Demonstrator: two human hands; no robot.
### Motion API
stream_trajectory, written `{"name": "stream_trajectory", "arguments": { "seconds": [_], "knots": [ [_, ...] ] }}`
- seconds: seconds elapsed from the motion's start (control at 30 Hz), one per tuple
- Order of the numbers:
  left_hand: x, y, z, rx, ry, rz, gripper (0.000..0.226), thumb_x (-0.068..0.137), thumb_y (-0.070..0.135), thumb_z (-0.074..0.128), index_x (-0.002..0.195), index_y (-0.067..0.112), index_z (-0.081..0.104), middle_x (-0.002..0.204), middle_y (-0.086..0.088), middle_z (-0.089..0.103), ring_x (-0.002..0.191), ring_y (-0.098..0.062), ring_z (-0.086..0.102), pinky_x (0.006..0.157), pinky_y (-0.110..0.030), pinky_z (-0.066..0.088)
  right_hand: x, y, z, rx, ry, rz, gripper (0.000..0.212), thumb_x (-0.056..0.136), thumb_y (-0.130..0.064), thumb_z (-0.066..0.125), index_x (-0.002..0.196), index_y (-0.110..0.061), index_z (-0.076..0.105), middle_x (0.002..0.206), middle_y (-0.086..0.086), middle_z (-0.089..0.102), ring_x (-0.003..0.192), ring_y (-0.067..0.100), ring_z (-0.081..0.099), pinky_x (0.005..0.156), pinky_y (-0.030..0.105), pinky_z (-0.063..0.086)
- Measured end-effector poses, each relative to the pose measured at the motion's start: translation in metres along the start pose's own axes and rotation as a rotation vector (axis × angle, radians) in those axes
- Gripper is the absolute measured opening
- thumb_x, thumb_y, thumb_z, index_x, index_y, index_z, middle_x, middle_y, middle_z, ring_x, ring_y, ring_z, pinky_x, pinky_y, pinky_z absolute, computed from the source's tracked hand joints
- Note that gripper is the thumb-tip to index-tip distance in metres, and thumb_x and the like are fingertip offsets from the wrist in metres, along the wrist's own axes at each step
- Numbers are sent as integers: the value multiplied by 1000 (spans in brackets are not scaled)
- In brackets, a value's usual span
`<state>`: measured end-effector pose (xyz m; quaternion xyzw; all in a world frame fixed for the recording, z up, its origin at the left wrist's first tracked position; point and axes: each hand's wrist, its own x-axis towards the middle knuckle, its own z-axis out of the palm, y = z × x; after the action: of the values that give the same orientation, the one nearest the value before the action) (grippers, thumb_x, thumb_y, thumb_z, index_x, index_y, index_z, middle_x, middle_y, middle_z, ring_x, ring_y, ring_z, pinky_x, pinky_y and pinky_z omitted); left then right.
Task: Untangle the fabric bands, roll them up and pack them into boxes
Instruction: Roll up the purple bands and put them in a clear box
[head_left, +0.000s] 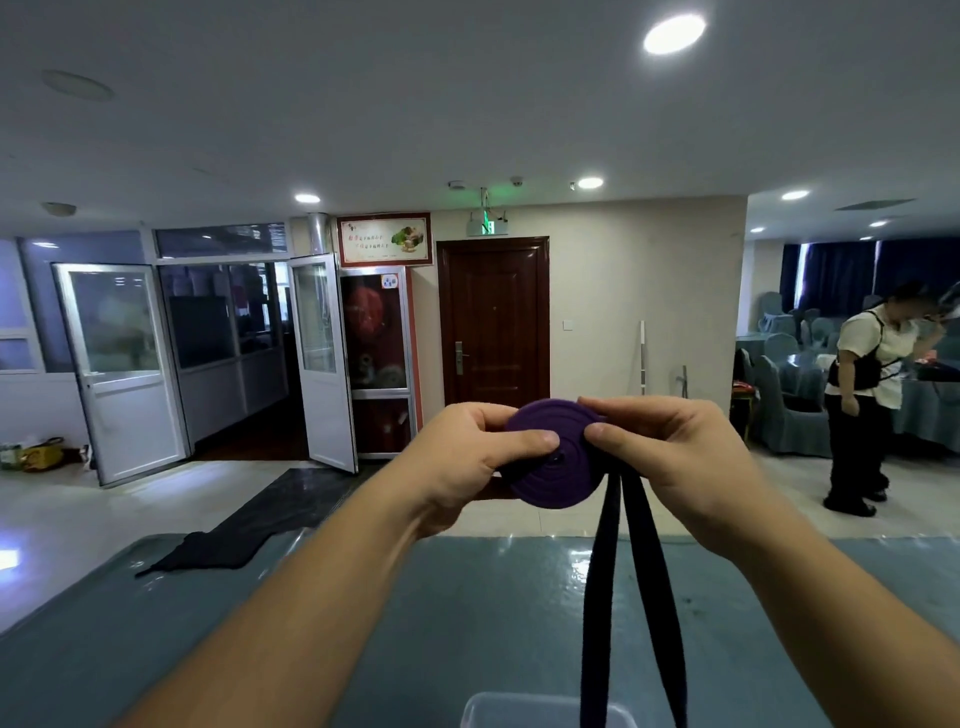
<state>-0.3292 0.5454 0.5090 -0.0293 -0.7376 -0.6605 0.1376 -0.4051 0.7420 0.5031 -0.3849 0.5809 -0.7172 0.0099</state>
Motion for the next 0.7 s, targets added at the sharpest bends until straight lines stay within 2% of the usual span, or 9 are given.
{"name": "stream_trajectory", "arguments": {
  "seconds": [0.13,0.23,0.33,0.43,0.6,0.7],
  "knots": [
    [3,0,8,-176,67,29,24,87,18,75,110,12,78,102,-10,79,89,-18,74,79,-36,61,1,5,5,103,99,-57,29,86,1,72,112,-11,75,100,9,81,96,23,78,84,26,62],
    [6,-7,13,-310,105,15,35,85,20,75,117,8,75,107,-13,78,93,-21,73,85,-39,61,1,12,7,131,134,-63,30,87,1,71,113,-12,75,102,8,81,98,22,77,88,30,62],
    [8,-7,6,-145,79,5,31,86,15,77,117,8,75,108,-15,78,94,-24,74,84,-38,61,3,14,2,92,94,-34,28,87,2,70,111,-12,76,102,9,80,99,26,77,90,33,61],
    [9,-2,-3,8,31,5,30,85,12,80,114,9,76,108,-16,78,99,-30,75,92,-44,60,6,15,-1,35,53,0,28,87,0,71,111,-14,77,103,7,81,101,25,77,90,30,61],
    [10,-5,-1,-86,3,7,42,77,23,81,116,10,77,113,-15,77,97,-24,72,89,-41,58,6,12,2,141,71,22,32,80,-18,72,111,-12,77,104,10,80,101,24,76,88,28,61],
    [9,-10,1,-139,-13,1,44,76,23,79,118,10,76,113,-15,76,98,-23,71,87,-39,57,5,10,-1,178,66,15,34,76,-17,73,108,-8,77,102,14,80,95,26,77,80,24,61]
  ]
}}
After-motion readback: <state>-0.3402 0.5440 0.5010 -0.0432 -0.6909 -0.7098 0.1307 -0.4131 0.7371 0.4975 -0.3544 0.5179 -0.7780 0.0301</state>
